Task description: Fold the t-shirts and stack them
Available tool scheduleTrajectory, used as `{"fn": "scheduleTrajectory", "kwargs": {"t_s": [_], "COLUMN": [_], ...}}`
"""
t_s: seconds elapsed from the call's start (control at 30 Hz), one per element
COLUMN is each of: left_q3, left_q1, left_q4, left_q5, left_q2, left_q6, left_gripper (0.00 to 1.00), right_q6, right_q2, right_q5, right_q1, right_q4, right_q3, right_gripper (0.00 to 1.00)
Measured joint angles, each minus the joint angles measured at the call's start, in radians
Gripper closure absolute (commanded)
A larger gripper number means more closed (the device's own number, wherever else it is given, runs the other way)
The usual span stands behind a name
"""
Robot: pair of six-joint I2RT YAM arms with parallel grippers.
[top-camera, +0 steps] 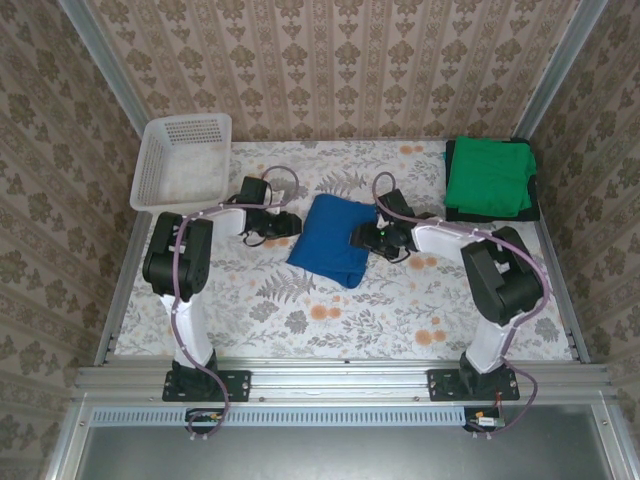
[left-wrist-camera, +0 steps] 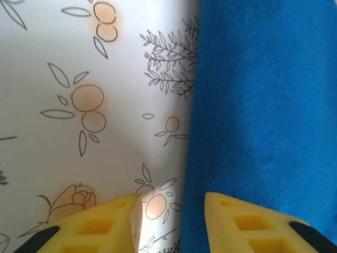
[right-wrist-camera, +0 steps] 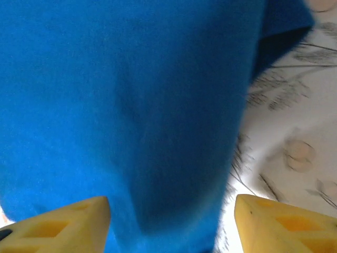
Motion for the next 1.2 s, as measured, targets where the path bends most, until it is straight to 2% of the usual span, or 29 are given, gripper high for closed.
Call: {"fn": "scheduleTrajectory", "kwargs": {"t_s": [0.27,0.53,0.6,0.7,0.93,0.97,1.03,1.2], "left_q3": [-0.002,-0.001,-0.001,-0.001,-0.015,-0.018,-0.026,-0.036], "left_q1": [-0.009,-0.009,-0.011,-0.013,-0.014,-0.014,-0.014,-0.012], "left_q4": [0.009,0.008,0.008,0.009,0.018,0.02,0.029,0.047], "left_q5": [0.003,0.004,0.008,0.021,0.034,0.034,0.037,0.042], "left_q2": [0.0,0.0,0.0,0.0,0.0,0.0,0.0,-0.002], "left_q6": [0.0,0.0,0.0,-0.001,-0.009,-0.01,-0.013,-0.02], "left_gripper": [0.62,0.63,0.63,0.66,0.66,0.66,0.66,0.67], "right_q6": [0.048,0.087,0.095,0.106,0.124,0.119,0.11,0.093], "right_q2": [0.064,0.112,0.128,0.14,0.154,0.159,0.161,0.193], "right_q5": [0.049,0.067,0.065,0.051,-0.018,-0.021,-0.022,-0.028], "right_q1": [0.03,0.034,0.036,0.042,0.059,0.069,0.086,0.099], "right_q4": [-0.026,-0.095,-0.106,-0.105,-0.006,0.006,0.016,0.008], "right_q3": [0.06,0.126,0.148,0.167,0.167,0.167,0.167,0.185], "right_gripper": [0.38,0.56,0.56,0.5,0.48,0.52,0.66,0.86]}}
